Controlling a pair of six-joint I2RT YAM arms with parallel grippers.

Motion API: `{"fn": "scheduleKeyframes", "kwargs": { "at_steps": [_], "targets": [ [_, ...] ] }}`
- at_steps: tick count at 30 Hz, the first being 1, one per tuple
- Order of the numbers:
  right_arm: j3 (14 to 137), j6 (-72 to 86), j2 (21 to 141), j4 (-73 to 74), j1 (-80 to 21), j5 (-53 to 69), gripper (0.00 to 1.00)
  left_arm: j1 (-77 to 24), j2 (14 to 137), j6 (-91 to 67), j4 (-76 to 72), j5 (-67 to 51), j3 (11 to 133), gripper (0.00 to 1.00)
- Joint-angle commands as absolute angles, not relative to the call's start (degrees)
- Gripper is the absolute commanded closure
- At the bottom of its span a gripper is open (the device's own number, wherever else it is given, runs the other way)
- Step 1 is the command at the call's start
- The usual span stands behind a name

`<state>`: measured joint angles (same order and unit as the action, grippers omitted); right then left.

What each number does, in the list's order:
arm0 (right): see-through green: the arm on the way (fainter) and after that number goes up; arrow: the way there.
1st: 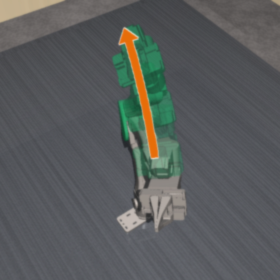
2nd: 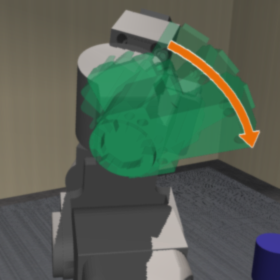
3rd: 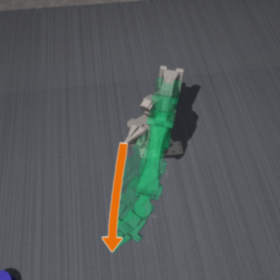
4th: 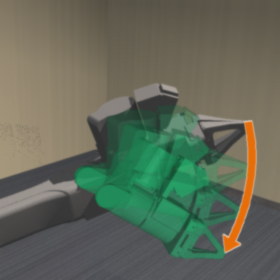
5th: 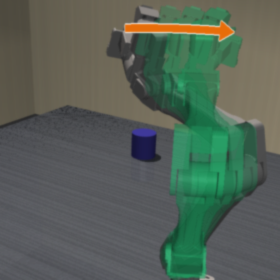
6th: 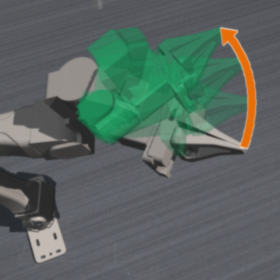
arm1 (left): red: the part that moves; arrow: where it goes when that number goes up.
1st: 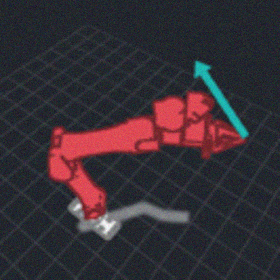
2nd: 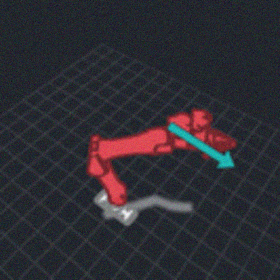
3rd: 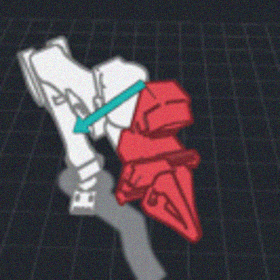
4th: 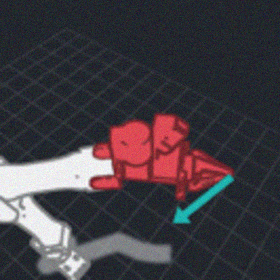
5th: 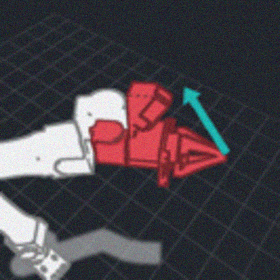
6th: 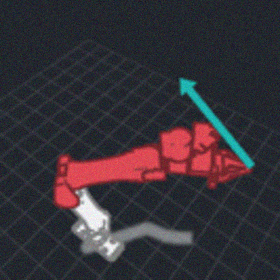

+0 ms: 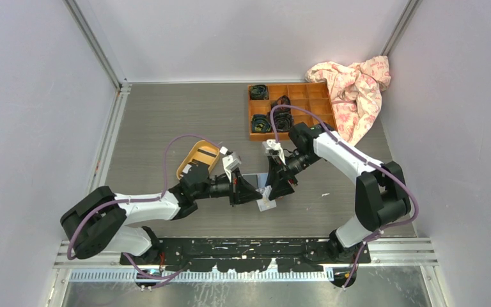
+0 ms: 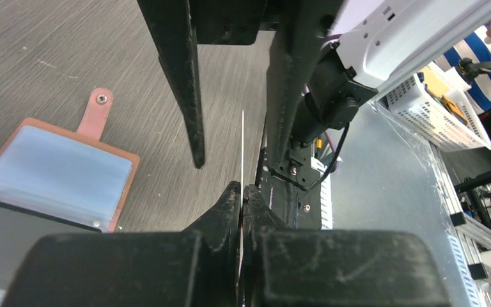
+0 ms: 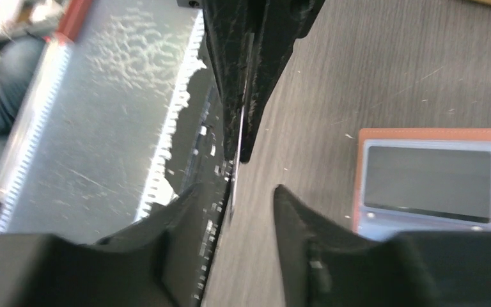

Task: Put the credit cards into the card holder
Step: Insert the credit card into the card slot.

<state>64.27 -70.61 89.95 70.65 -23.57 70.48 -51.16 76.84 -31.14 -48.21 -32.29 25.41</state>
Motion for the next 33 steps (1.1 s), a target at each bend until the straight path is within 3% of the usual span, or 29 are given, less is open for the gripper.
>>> {"fn": "scheduleKeyframes", "kwargs": {
  "at_steps": [1,3,6,9,12,14,19,33],
  "targets": [
    [65.02,-71.15,83.98,68.11,-21.78,65.59,0.37,-50.96,74.69,-33.86,-51.25,-26.69,23.16,1.00],
    [62.70,-67.53,79.71,61.58,-19.79,61.13,0.30,-50.86,73.68,-36.49,-49.81,-22.74,21.36,1.00],
    [52.21,-48.19,71.31,36.03,-19.06,48.35,0.20,-50.53,72.96,-40.02,-43.66,-18.08,21.36,1.00],
    [46.74,-40.48,69.66,22.69,-19.07,38.50,0.22,-49.65,73.49,-41.87,-37.22,-16.42,23.88,1.00],
    [48.34,-42.84,73.75,25.39,-19.14,37.51,0.32,-47.31,75.00,-43.75,-34.44,-17.98,26.25,1.00],
    [46.56,-47.47,74.66,25.53,-19.58,37.60,0.34,-44.76,76.78,-46.01,-34.97,-21.07,26.93,1.00],
    [42.72,-55.66,73.68,23.50,-22.20,37.38,0.33,-39.81,81.21,-50.72,-39.35,-27.18,27.22,1.00],
    [40.78,-68.12,79.60,25.47,-31.63,28.35,0.32,-37.71,89.68,-50.37,-35.00,-29.29,33.06,1.00]
  ]
}}
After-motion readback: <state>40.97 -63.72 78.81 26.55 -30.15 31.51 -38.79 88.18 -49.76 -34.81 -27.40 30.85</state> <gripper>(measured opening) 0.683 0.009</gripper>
